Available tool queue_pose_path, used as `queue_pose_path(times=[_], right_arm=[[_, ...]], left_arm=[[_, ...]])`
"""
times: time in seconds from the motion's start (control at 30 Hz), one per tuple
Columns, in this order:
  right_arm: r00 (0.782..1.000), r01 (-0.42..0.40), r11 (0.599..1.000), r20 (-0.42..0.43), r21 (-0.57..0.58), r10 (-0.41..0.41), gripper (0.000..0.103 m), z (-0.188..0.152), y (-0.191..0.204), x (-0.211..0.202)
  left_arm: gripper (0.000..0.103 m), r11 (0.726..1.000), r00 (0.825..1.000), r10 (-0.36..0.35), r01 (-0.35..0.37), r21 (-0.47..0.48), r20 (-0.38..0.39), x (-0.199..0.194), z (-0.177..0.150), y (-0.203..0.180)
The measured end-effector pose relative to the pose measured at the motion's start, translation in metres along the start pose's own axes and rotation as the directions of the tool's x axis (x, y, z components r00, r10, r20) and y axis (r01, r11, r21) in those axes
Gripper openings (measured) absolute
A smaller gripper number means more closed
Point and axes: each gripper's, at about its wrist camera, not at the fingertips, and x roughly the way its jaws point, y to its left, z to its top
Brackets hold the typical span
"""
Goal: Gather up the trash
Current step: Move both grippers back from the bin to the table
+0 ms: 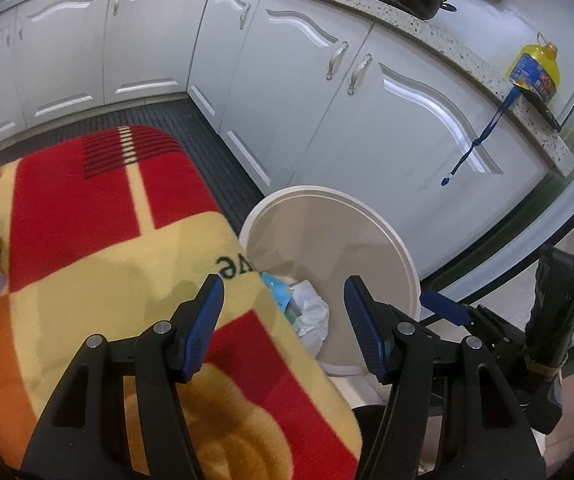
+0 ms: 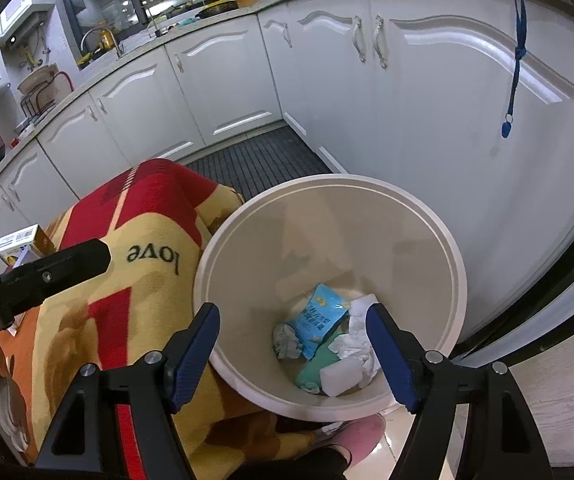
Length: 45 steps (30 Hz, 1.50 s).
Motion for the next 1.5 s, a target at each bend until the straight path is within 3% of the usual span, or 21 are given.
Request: queue_pose_path(times=[0.47, 0.97, 1.23, 1.37, 1.5], right_arm=[[0.997, -0.075, 0.993, 0.013, -0.086, 0.077, 0.074, 0.0, 0.059, -0.014], [0.979, -0.202, 0.954, -0.037, -0.22, 0.199, 0.075, -0.013, 0.151, -0.013], [0.967, -0.254, 0.923, -0.071, -0.291, 0.243, 0.075, -0.021, 0.196, -0.01], [0.961, -0.276, 0.912, -0.087, -0.304, 0.262, 0.076, -0.023, 0.21, -0.008], [0.958, -0.285, 0.905, -0.104, -0.315, 0.266, 0.076, -0.026, 0.22, -0.004]], left_arm=[[0.061, 0.995, 0.993, 0.095, -0.092, -0.043, 0.07, -0.06, -0.023, 0.045], [0.061, 0.958, 0.968, 0.232, -0.211, -0.193, 0.097, -0.148, -0.07, 0.139], [0.061, 0.899, 0.935, 0.349, -0.313, -0.305, 0.07, -0.201, -0.11, 0.211], [0.061, 0.838, 0.901, 0.431, -0.386, -0.385, 0.035, -0.224, -0.128, 0.258], [0.061, 0.781, 0.872, 0.487, -0.412, -0.47, 0.046, -0.245, -0.128, 0.298]])
